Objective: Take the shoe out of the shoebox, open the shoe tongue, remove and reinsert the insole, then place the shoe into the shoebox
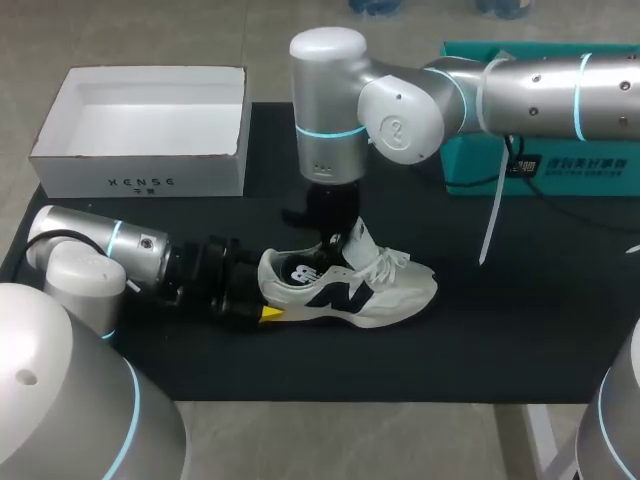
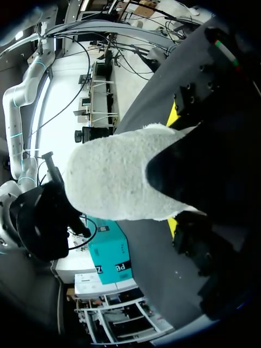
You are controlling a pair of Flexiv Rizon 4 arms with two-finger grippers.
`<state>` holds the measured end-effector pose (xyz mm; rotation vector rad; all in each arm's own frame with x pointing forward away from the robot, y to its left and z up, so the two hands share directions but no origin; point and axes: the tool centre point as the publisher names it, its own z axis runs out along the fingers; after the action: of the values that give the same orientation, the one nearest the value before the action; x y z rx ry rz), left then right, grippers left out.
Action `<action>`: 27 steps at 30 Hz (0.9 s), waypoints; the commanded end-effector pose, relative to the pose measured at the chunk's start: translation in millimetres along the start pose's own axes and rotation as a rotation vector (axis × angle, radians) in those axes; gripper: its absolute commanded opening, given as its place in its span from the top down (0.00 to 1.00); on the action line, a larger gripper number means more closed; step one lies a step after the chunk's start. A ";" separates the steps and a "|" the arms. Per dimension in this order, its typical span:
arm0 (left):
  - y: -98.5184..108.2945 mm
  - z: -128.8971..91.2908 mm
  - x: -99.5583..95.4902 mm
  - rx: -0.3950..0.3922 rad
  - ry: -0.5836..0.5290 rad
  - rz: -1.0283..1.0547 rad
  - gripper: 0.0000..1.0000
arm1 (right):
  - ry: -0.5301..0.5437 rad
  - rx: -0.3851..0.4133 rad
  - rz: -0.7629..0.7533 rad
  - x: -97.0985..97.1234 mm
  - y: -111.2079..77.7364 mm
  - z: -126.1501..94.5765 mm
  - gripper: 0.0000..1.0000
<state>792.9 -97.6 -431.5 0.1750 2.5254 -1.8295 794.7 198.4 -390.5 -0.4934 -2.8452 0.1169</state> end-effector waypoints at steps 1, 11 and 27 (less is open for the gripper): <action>1.3 -0.1 0.4 -0.002 -0.002 0.000 1.00 | -0.030 -0.010 0.009 3.5 -10.0 -13.0 1.00; 1.3 -0.1 0.4 -0.002 -0.002 0.000 1.00 | -0.084 -0.040 0.011 -2.8 0.5 -31.4 1.00; 1.3 -0.1 0.4 -0.002 -0.002 0.000 1.00 | -0.158 -0.126 -0.049 -18.8 51.6 -62.9 1.00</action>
<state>793.9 -96.6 -431.7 0.1720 2.5250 -1.8281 841.6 239.2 -349.0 -0.4578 -3.0220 -0.0447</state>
